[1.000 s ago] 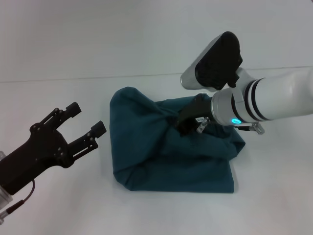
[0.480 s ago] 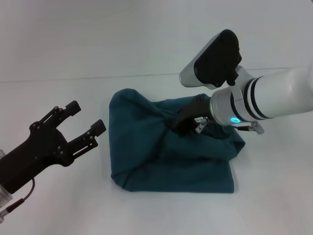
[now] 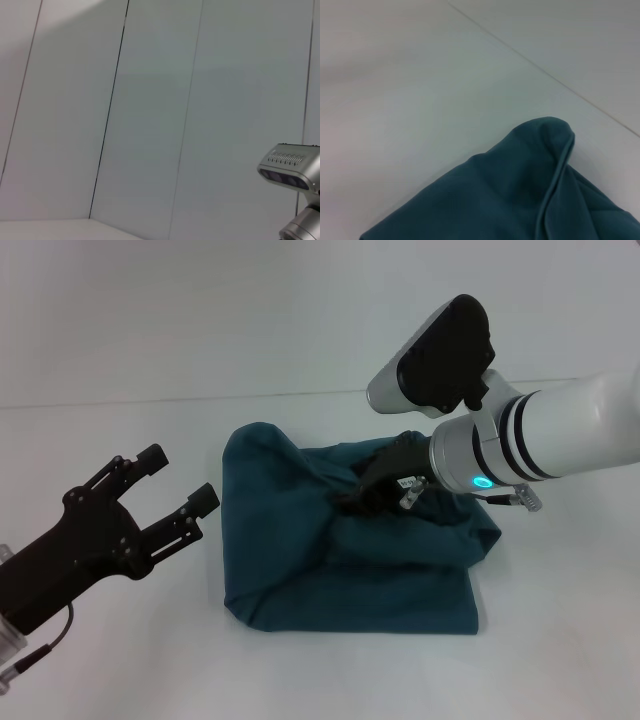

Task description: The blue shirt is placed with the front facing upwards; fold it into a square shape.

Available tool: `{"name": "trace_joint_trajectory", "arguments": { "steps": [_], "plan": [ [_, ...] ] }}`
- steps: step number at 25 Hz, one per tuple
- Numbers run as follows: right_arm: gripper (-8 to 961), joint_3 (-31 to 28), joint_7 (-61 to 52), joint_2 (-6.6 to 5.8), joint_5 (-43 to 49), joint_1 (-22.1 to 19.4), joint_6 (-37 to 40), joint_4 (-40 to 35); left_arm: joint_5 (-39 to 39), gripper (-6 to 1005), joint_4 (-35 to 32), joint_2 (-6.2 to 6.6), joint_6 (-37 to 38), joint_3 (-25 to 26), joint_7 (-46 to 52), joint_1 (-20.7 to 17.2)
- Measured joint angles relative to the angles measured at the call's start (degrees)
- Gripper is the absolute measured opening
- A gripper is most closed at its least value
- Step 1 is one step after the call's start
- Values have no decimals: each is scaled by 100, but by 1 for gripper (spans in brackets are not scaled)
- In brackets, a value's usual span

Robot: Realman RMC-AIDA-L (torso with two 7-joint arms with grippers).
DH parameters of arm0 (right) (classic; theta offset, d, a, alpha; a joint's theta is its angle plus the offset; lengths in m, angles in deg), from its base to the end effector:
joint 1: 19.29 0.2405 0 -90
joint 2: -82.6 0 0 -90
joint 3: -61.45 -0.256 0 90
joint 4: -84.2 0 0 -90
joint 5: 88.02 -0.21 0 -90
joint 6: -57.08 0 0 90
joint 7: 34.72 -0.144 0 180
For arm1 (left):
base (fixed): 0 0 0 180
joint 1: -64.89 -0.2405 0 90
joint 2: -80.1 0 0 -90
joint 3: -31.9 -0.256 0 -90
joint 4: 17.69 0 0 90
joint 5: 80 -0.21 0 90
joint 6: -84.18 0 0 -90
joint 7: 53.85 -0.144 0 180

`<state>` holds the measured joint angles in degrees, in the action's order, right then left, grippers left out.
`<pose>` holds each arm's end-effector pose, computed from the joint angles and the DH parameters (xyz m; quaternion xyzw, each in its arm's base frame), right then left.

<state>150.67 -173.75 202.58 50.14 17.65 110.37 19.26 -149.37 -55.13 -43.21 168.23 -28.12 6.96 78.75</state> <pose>0.1486 0.4030 -0.0530 -0.9390 0.2158 -0.0240 0.2667 -0.2602 0.2909 -0.0045 -0.8346 -0.1823 -0.4372 0.2812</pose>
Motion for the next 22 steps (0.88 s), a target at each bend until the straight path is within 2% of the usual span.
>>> {"name": "trace_joint_trajectory", "arguments": {
  "steps": [2,5,10,16,22],
  "plan": [
    [339,-1,-1,-1,17,-3,-13,0,-2,871,0,0,4,0,0,-8],
    [574,-1,-2,-1,26,-10,-48,19,-4,872,0,0,6,0,0,-20],
    [677,-36,-68,-9,29,-59,-148,-20,-7,871,15,0,9,0,-1,-21],
    [572,-220,-75,-19,70,-64,-83,-64,-7,871,17,0,17,-9,-4,-18],
    [564,-434,-153,-13,331,-53,-80,-64,-7,871,24,0,23,-18,-7,-16]
  ]
}}
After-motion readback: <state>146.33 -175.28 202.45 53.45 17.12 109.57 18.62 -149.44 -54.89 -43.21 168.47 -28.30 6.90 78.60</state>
